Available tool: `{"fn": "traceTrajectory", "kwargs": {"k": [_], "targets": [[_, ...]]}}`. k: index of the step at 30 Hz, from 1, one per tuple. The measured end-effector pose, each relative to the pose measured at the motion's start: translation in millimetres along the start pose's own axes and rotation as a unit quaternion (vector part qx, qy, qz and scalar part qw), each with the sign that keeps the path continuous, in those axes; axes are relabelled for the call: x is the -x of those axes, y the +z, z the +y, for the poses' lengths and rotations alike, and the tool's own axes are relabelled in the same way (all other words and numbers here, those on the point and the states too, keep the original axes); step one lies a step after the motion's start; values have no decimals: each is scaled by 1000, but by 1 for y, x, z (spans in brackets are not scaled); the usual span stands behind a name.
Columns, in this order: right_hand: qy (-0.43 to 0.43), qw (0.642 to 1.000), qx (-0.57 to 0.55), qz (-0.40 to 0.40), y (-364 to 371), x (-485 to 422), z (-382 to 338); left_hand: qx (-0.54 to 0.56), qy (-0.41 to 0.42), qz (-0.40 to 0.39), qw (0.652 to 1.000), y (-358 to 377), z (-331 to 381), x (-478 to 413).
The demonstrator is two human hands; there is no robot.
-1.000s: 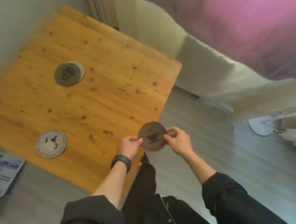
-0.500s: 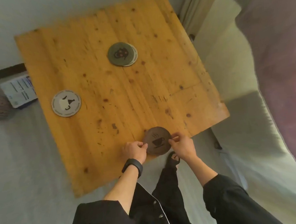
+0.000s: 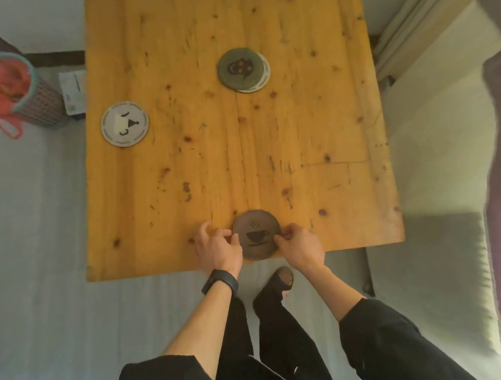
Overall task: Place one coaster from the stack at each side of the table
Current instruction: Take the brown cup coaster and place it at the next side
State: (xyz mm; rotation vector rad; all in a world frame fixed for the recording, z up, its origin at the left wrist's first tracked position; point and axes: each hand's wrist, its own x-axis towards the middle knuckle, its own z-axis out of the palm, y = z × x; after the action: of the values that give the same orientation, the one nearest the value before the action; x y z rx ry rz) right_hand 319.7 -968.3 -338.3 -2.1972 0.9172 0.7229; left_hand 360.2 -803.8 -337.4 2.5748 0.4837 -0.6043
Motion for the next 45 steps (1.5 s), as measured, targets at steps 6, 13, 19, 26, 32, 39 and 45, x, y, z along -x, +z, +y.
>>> {"fn": "traceTrajectory", "kwargs": {"k": [6,13,19,26,32,39,45], "targets": [[-20,999,-19,40,11,5,-5,-8,8,27,1000,-7,-6,-5],[-15,996,-60,65,11,1,-4,1,3,64,998,1,-7,-8],[-20,991,-80,103,19,-7,-4,38,15,94,995,13,-6,-19],[-12,986,-104,128,25,-7,-2,37,33,115,992,22,-13,-16],[4,992,-95,77,14,-12,-6,22,45,115,992,23,-13,-19],[-38,989,-80,120,28,-9,3,2,52,130,990,23,-15,-19],[-182,965,50,181,35,-7,9,-51,100,140,984,27,-14,-17]]}}
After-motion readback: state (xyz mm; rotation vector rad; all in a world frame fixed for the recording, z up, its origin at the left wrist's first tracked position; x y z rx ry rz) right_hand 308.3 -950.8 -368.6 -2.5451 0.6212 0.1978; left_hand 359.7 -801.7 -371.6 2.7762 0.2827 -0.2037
